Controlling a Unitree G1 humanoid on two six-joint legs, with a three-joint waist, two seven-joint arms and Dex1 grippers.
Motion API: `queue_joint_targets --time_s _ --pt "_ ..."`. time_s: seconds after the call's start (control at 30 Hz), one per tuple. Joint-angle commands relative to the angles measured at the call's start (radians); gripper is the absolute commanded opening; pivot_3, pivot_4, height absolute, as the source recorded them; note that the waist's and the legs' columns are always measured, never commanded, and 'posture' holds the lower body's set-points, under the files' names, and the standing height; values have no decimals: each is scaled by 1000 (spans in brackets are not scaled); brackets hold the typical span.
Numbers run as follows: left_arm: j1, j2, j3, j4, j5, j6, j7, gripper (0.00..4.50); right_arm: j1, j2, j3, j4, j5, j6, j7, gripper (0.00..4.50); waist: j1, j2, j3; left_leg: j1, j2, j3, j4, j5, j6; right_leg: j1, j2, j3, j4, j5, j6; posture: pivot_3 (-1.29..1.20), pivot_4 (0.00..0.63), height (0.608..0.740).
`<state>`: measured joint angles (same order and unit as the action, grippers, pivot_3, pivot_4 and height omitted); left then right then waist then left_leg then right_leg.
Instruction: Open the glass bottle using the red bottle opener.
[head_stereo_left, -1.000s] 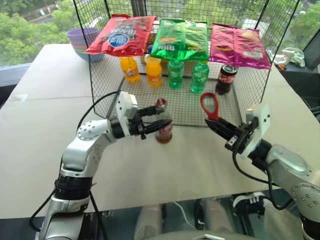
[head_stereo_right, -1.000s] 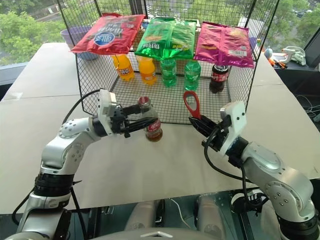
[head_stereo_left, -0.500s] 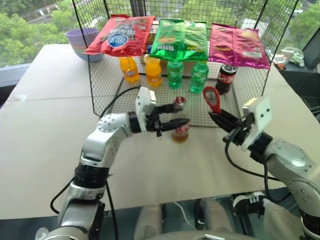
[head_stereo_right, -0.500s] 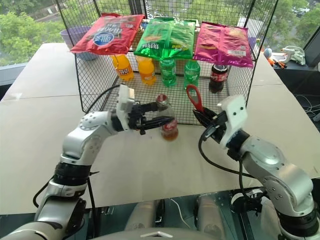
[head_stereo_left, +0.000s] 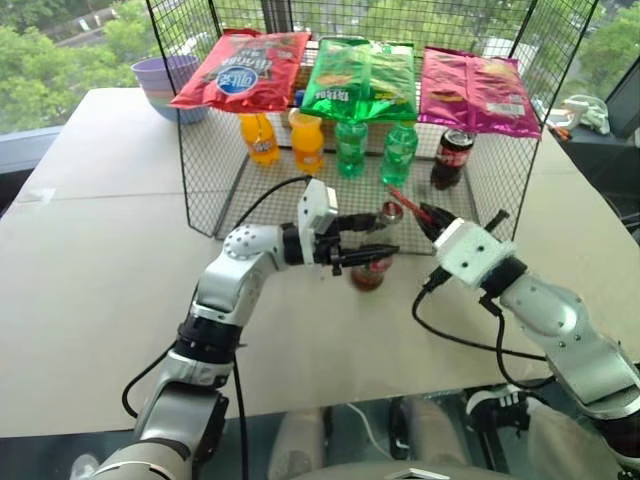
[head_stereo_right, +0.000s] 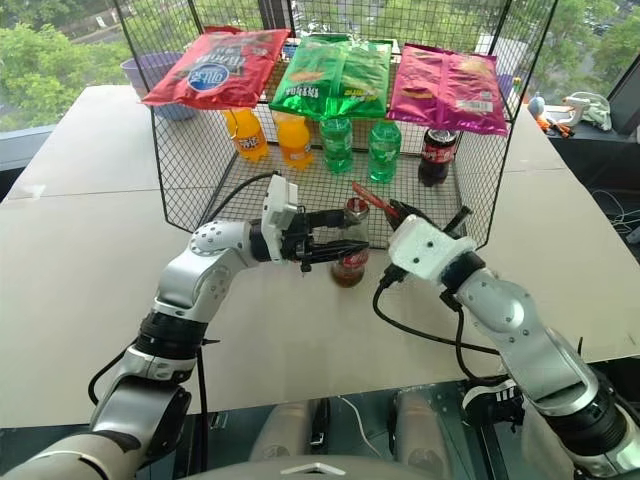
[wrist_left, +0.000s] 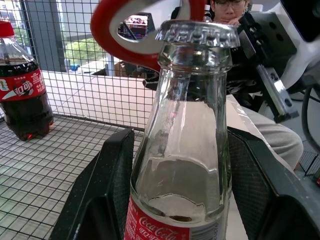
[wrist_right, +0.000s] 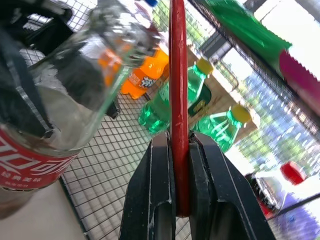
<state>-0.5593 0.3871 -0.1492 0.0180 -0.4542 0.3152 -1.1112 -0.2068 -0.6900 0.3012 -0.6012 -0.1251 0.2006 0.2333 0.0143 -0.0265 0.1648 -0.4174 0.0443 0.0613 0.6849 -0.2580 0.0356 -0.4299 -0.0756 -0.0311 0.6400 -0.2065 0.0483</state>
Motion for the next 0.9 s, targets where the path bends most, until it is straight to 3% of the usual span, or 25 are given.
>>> queue_joint_targets --time_s 0.03,0.33,0.6,0.9 --pt "-20 -1 10 7 11 -24 -2 2146 31 -1 -10 -12 -103 -110 6 0 0 0 0 0 0 0 0 0 0 0 0 0 0 0 0 0 150 740" --pt "-14 9 20 11 8 -31 -14 2146 115 33 -11 32 -285 -265 2 0 0 0 0 1 0 0 1 0 0 1 0 0 1 -1 0 0 150 740" --pt "-35 3 16 -4 4 -3 2 2146 88 114 35 175 -447 -339 -34 0 1 0 -1 3 0 -1 2 0 0 3 2 2 1 -1 0 0 150 740" --pt "-49 2 26 -14 2 22 12 2146 99 213 30 247 -503 -366 -75 0 0 -1 -2 4 0 -2 3 0 0 5 4 4 1 -1 0 0 150 740"
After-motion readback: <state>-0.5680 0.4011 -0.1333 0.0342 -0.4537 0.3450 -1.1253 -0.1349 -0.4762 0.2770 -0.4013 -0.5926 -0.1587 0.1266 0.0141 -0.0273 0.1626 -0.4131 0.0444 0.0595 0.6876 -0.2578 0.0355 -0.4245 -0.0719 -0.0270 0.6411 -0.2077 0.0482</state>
